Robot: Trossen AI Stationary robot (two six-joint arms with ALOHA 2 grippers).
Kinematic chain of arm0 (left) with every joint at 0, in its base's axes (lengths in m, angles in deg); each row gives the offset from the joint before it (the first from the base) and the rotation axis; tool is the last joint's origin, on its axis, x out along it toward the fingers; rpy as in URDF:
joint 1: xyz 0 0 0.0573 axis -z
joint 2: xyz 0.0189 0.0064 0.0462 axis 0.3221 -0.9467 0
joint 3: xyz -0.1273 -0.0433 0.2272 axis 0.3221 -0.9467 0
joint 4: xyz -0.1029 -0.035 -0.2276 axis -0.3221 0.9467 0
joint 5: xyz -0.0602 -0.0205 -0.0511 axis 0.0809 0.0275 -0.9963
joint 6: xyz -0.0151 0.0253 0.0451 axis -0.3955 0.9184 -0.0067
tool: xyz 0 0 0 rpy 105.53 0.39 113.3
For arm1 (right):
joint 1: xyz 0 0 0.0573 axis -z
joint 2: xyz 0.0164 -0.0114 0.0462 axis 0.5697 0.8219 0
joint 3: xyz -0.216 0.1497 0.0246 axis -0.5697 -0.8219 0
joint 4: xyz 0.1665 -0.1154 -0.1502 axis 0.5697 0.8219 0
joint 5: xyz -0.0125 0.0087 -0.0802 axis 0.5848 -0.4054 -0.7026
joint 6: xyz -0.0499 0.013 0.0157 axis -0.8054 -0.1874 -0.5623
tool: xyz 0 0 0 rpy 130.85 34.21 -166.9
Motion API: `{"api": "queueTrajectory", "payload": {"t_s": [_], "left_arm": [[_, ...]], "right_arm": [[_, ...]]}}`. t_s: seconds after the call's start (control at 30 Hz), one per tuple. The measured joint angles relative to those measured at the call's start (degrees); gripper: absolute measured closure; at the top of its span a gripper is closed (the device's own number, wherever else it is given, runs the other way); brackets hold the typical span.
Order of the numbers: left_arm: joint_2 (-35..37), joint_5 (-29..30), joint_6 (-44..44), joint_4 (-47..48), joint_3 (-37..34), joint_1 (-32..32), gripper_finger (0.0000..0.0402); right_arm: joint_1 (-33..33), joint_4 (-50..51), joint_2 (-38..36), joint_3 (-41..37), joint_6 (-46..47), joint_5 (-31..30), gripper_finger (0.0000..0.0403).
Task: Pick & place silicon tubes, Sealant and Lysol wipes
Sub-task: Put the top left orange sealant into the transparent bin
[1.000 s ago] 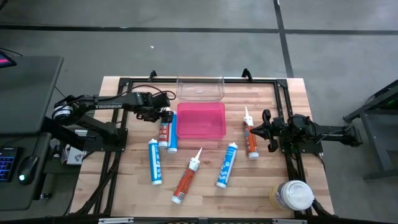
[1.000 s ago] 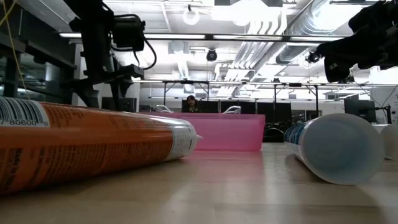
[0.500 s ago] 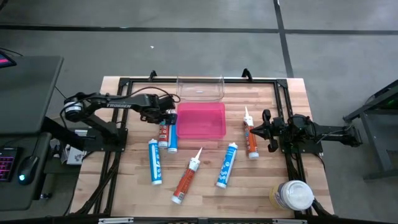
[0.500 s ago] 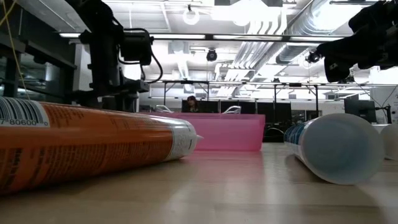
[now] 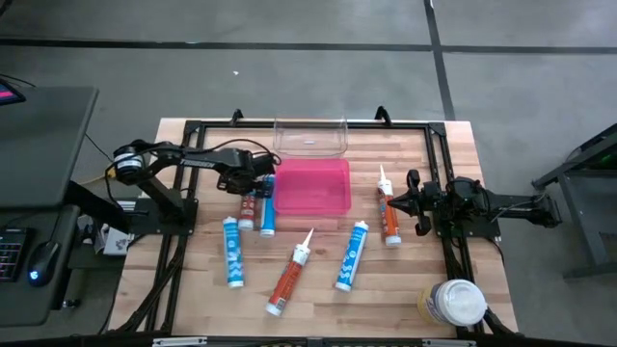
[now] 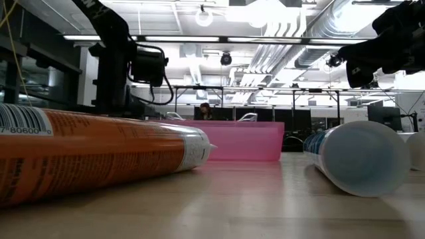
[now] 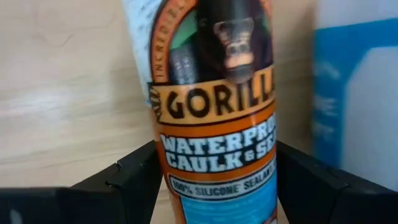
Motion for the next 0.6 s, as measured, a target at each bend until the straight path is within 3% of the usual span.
{"api": "queueTrajectory", "payload": {"t_s": [0.3, 0.6], "left_arm": [[-0.82, 1.57, 2.83, 1.97, -0.28, -0.01, 0.0141], [-0.80, 1.43, 4.68, 1.82, -0.26, 0.00, 0.0204]], "right_arm": [[0.00, 0.00, 0.02, 0.00, 0.00, 0.00, 0.0391], [-0.01, -0.02, 0.02, 0.00, 0.02, 0.00, 0.0391]]}}
